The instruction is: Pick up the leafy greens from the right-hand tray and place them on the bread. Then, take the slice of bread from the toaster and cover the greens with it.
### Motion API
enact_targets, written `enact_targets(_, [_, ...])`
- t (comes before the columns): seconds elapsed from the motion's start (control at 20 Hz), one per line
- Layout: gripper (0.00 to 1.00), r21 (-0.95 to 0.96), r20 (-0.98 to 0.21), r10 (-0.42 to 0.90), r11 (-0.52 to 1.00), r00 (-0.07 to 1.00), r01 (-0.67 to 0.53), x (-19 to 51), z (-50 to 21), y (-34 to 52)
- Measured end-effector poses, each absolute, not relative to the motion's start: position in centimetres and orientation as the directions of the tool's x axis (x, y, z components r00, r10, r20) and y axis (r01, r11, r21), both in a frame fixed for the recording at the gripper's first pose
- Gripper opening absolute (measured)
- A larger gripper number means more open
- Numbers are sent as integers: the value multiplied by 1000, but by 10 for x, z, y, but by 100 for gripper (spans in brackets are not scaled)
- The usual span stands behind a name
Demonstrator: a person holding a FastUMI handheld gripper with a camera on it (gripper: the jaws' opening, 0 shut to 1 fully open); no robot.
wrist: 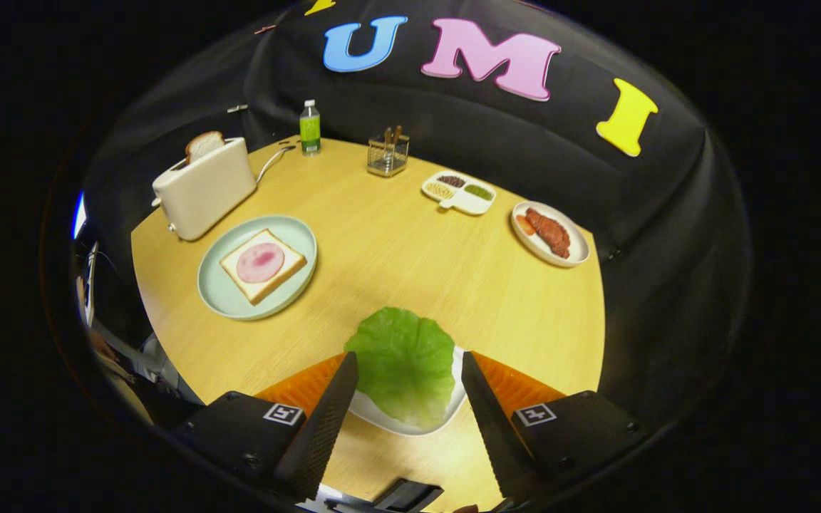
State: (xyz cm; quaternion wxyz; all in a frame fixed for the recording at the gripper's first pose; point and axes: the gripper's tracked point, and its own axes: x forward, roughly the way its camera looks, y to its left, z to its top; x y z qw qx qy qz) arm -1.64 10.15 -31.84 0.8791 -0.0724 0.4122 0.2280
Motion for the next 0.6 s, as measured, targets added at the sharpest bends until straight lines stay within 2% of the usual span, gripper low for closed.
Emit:
enact_targets(0.05, [92, 72, -774, 341, 885, 534, -460, -15, -332, 105])
enact_targets(0.15, [85, 92, -805, 338, 883, 487, -461, -14, -356, 108])
enact_targets(0.3, [83, 108, -842, 326, 882, 429, -458, -13, -384, 107])
enact_targets(0.5, [83, 128, -864, 333, 871, 378, -475, -16, -399, 114])
enact_targets(0.6, [78, 154, -870, 347, 866, 349, -476, -18, -404, 118])
